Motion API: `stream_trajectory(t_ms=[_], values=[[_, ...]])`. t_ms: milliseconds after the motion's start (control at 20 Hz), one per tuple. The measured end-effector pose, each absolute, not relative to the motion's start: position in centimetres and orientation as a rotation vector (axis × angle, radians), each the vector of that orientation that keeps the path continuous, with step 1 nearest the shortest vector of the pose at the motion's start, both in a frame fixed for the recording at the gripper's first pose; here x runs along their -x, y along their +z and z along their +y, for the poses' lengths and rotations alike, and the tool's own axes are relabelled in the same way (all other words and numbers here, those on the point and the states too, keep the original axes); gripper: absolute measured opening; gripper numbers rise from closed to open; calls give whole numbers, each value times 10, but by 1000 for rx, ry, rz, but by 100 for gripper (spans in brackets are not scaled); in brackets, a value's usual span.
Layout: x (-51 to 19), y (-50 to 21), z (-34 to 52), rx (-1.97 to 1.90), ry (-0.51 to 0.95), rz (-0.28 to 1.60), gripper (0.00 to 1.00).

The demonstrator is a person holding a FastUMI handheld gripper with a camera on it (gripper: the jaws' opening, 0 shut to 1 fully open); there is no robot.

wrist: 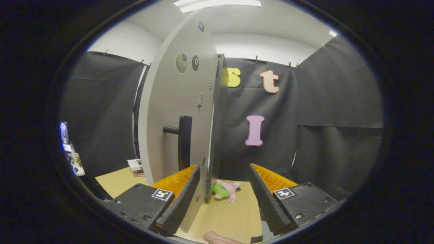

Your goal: Open the shoe cabinet door, grab the shoes and put them into the shoe cabinet, then close the shoe cabinet door.

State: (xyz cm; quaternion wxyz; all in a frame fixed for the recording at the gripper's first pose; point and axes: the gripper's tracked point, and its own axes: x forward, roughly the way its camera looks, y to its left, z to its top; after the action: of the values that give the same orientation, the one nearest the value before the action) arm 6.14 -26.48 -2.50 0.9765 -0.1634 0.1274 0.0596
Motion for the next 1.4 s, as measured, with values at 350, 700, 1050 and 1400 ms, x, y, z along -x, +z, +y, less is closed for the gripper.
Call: stream_trajectory(t_ms=[350, 700, 1050, 1400], values=[[-47, -43, -212, 279, 152, 283, 94], [-58, -57, -162, 232, 136, 259, 94], [-61, -64, -133, 257, 105, 242, 94], [-80, -74, -95, 231, 92, 219, 94]])
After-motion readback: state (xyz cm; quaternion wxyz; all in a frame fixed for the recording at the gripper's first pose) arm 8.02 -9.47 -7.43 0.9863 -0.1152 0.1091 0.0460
